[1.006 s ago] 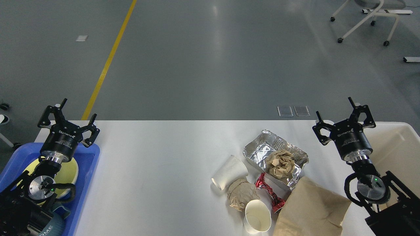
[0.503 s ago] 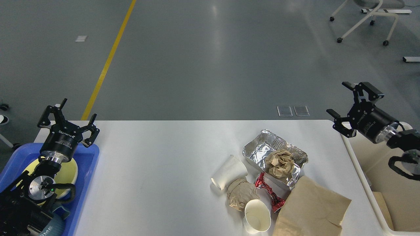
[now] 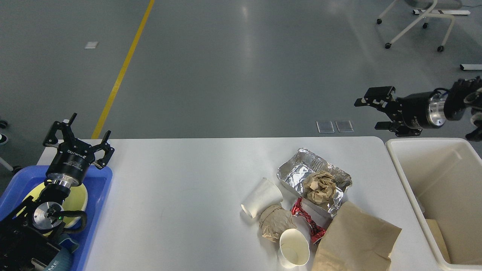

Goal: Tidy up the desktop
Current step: 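Raise the right gripper up out of the white bin, then lower the right gripper to the brown paper bag and grasp it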

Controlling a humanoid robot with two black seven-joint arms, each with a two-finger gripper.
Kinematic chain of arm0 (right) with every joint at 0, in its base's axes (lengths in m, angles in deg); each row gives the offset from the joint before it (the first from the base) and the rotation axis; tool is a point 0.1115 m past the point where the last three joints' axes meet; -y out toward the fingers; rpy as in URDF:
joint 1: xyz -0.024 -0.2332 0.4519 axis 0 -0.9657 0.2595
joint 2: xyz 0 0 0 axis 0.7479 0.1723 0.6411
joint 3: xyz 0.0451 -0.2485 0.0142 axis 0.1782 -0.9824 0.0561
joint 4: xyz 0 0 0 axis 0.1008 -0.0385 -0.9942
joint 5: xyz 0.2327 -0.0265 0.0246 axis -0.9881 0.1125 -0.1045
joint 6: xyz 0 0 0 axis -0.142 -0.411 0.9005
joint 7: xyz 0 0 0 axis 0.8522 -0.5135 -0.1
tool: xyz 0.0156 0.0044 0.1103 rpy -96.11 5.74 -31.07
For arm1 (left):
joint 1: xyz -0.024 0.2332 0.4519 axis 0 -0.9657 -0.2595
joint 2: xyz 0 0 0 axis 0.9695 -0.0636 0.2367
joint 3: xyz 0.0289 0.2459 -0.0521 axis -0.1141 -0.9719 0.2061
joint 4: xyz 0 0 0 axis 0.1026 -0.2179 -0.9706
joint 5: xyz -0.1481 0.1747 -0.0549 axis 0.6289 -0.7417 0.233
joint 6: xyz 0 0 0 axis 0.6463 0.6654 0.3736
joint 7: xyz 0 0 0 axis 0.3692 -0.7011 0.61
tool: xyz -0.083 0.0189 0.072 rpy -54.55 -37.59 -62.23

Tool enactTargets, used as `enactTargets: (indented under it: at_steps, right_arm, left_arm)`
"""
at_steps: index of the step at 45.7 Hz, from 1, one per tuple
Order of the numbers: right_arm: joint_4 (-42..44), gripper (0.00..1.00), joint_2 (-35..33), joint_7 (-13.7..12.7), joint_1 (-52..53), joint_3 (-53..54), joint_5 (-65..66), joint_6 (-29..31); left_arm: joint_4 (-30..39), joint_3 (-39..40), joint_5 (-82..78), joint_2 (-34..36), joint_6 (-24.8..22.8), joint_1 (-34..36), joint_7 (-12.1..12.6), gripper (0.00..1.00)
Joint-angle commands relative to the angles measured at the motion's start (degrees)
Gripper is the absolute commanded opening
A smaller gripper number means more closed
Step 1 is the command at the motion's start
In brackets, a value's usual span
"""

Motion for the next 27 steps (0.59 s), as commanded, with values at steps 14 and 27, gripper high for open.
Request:
enactTargets:
  at_steps: [14,27]
  right_arm:
    - [-21.9,1.00,16.5,-10.9,30.2,-25.9,-0.2,8.1]
    - [-36.6,1.00,16.1,-18.8,41.5,-25.9,-4.7,8.3]
  left_arm:
    - [0.0,0.0,0.0,0.0,0.0,0.0,0.0,0.96]
    - [0.0,0.0,0.0,0.0,0.0,0.0,0.0,0.96]
